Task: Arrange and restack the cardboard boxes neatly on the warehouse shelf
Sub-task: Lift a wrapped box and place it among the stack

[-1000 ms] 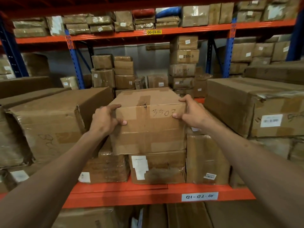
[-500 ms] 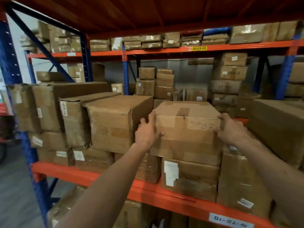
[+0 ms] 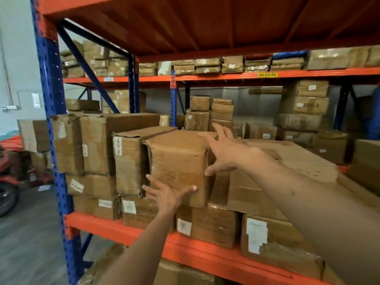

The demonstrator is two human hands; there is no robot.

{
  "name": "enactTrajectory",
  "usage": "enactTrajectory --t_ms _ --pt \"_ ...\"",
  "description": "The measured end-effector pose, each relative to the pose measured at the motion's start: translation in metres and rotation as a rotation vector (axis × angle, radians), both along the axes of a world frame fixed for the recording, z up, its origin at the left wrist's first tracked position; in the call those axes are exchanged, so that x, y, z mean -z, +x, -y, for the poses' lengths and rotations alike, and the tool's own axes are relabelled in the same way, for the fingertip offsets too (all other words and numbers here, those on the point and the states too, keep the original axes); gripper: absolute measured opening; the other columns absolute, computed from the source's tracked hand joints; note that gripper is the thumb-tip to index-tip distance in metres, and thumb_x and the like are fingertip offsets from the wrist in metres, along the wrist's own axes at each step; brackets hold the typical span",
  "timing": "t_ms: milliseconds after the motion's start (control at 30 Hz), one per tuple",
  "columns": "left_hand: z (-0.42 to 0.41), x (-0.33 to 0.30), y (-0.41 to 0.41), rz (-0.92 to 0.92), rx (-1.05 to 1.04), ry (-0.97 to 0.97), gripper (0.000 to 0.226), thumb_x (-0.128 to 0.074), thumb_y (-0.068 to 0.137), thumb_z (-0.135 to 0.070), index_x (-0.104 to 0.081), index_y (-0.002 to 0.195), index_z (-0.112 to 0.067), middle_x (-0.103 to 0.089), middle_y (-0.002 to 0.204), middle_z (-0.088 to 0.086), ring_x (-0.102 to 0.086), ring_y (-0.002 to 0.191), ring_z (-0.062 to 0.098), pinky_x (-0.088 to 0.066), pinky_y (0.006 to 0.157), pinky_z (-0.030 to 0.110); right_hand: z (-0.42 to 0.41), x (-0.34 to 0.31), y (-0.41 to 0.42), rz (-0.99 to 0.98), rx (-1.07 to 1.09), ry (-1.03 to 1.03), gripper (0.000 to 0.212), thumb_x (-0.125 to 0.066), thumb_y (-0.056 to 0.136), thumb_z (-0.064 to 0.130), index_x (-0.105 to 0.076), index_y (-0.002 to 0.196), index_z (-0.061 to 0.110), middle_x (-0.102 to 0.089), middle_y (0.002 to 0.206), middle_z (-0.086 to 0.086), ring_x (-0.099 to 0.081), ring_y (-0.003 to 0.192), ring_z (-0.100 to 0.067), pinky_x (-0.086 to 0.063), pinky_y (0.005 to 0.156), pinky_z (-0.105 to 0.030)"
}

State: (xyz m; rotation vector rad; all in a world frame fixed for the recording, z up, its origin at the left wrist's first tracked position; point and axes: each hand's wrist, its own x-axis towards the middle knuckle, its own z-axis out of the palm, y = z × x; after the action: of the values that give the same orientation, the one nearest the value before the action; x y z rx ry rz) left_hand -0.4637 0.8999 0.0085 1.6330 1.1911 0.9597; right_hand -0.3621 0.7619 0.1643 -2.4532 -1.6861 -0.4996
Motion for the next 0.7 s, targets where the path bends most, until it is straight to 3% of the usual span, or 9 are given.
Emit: enactTrajectory --t_ms 133,267,400,567,700 --pt "-0.042 0.018 -0.021 0.140 0.240 -0.230 0.157 -0.092 0.058 -0.048 0.030 0.150 -0.014 0.005 0.164 0.018 -0.006 0.151 0.034 -0.018 0.120 0.049 -0.076 0.009 -0.020 -0.148 0.065 -0.105 0.129 -0.087 0.065 0.053 0.007 0.153 0.052 0.028 0.163 0.002 0.014 0.149 -0.046 -0.009 0.112 -0.076" --pt "-0.076 0.030 -0.022 0.221 0.347 -0.207 0.154 -0.095 0.059 -0.030 0.029 0.150 -0.024 -0.014 0.163 0.012 -0.022 0.147 0.028 -0.023 0.119 0.045 -0.111 0.025 -0.019 -0.160 0.128 -0.139 0.131 -0.089 0.066 0.050 0.012 0.149 0.059 0.017 0.166 0.002 0.018 0.147 -0.049 -0.007 0.111 -0.078" --pt "-0.086 0.020 -0.020 0.291 0.325 -0.187 0.152 -0.097 0.054 -0.031 0.017 0.155 -0.028 -0.023 0.160 0.013 -0.024 0.146 0.030 -0.024 0.118 0.047 -0.109 0.050 -0.010 0.030 0.132 0.006 0.126 -0.085 0.072 0.046 0.016 0.147 0.061 -0.007 0.164 -0.006 -0.010 0.146 -0.047 -0.028 0.108 -0.071" --pt "-0.088 -0.015 -0.012 0.252 0.354 -0.035 0.125 -0.097 0.056 -0.025 -0.018 0.154 -0.029 -0.036 0.148 0.013 -0.029 0.136 0.033 -0.033 0.110 0.049 -0.078 0.060 0.013 -0.156 0.253 0.230 0.121 -0.083 0.072 0.054 0.011 0.147 0.059 -0.014 0.161 0.000 -0.018 0.145 -0.036 -0.028 0.111 -0.062" --pt "-0.110 -0.049 -0.020 0.139 0.350 0.088 0.118 -0.098 0.049 -0.026 -0.031 0.146 -0.030 -0.042 0.143 0.010 -0.035 0.134 0.035 -0.037 0.109 0.053 -0.086 0.072 0.001 -0.297 0.278 0.437 0.115 -0.080 0.072 0.057 0.006 0.149 0.054 -0.016 0.160 -0.001 -0.020 0.145 -0.033 -0.027 0.112 -0.060"
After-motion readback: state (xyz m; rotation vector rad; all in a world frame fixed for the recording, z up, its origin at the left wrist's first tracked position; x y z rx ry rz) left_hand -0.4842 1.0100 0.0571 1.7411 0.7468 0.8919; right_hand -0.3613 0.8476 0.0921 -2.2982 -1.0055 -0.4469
